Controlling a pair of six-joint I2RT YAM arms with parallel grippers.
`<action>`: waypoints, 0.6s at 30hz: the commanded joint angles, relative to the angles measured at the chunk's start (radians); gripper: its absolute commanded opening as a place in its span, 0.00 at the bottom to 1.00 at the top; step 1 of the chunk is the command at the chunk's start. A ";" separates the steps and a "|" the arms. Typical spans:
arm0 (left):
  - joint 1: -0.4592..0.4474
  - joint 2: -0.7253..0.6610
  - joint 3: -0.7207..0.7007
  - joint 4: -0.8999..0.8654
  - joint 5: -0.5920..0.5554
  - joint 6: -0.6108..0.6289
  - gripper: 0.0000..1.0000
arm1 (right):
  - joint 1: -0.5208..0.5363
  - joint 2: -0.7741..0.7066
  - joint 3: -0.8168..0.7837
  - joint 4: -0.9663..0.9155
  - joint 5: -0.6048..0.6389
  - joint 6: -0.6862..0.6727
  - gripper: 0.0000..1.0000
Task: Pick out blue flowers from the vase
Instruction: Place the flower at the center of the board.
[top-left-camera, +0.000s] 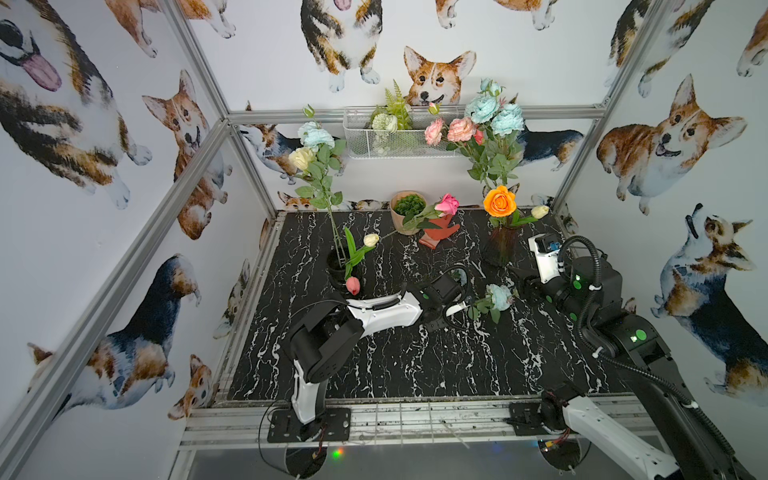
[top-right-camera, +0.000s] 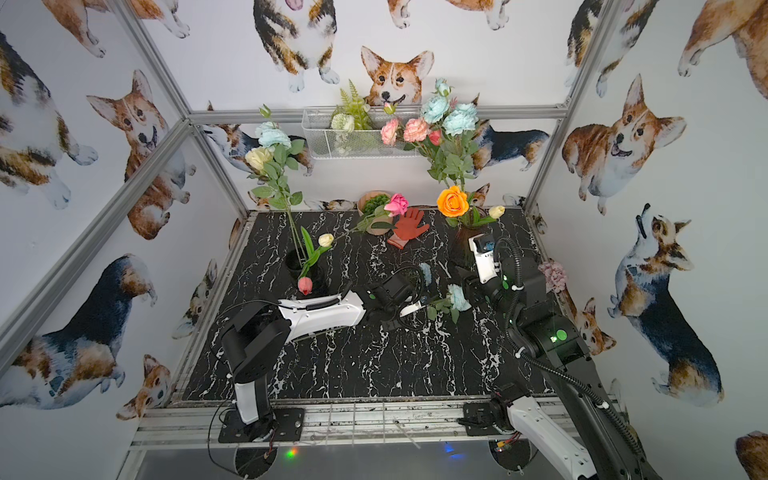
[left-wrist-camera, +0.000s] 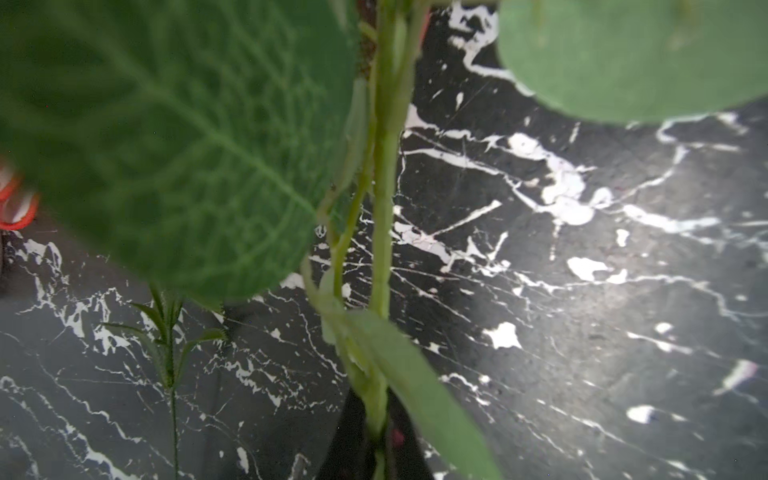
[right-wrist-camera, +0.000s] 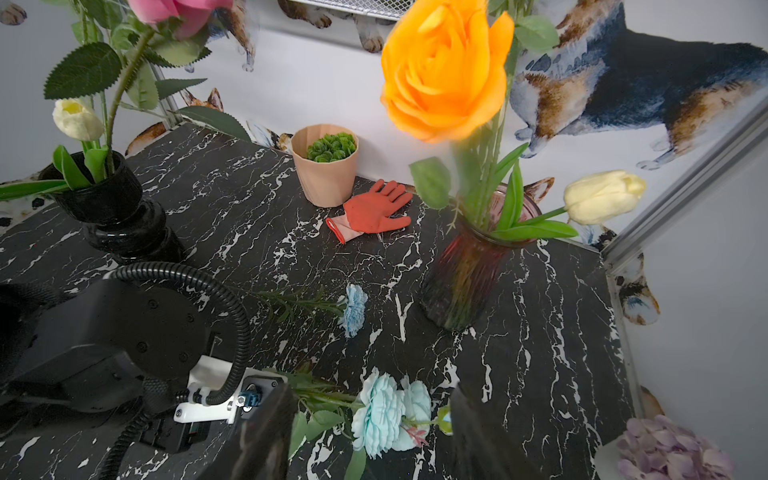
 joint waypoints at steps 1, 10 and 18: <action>0.009 0.027 0.018 -0.008 -0.064 0.088 0.00 | -0.007 0.005 -0.004 0.026 -0.029 0.024 0.62; 0.048 0.078 0.013 0.069 -0.116 0.182 0.00 | -0.009 0.020 -0.005 0.038 -0.042 0.032 0.62; 0.062 0.097 0.032 0.097 -0.126 0.211 0.14 | -0.011 0.034 -0.009 0.048 -0.058 0.043 0.62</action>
